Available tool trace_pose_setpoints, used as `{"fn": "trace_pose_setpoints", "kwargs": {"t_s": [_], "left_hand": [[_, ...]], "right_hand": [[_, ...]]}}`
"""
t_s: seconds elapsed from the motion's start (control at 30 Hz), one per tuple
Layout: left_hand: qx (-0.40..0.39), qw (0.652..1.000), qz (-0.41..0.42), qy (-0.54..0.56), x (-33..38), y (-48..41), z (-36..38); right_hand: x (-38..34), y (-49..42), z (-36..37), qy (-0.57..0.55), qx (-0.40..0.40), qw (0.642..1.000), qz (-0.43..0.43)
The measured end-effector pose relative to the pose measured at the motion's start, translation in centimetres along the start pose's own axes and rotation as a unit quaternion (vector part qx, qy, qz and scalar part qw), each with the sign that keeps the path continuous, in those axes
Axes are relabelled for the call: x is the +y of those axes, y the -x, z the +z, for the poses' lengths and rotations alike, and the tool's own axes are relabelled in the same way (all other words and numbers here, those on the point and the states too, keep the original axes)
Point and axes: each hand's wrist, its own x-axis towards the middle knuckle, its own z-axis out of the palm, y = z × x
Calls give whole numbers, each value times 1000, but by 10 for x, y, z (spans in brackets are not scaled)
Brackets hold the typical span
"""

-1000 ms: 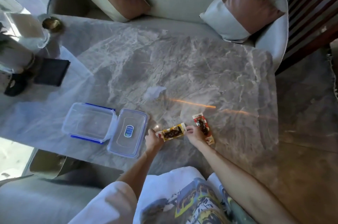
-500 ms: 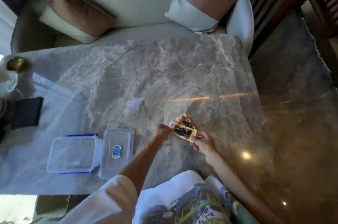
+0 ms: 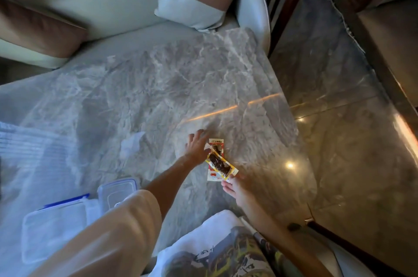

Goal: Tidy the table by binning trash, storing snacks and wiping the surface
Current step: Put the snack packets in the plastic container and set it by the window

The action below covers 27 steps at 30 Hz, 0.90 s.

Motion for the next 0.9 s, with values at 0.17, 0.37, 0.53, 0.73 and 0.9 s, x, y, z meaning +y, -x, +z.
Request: {"fn": "trace_pose_setpoints", "kwargs": {"t_s": [0.17, 0.37, 0.53, 0.73, 0.9], "left_hand": [[-89, 988, 68, -106, 12, -19, -1], [-85, 995, 0, -44, -5, -10, 7], [-55, 985, -24, 162, -35, 23, 1], [104, 963, 4, 250, -64, 89, 17], [138, 976, -6, 170, -74, 133, 56]], "right_hand": [[-4, 6, 9, -49, 37, 998, 33], [3, -1, 11, 4, 45, 999, 21], [-3, -10, 15, 200, 26, 964, -174], [-16, 3, 1, 366, -107, 857, -347], [2, 10, -2, 499, -120, 750, -418]]}}
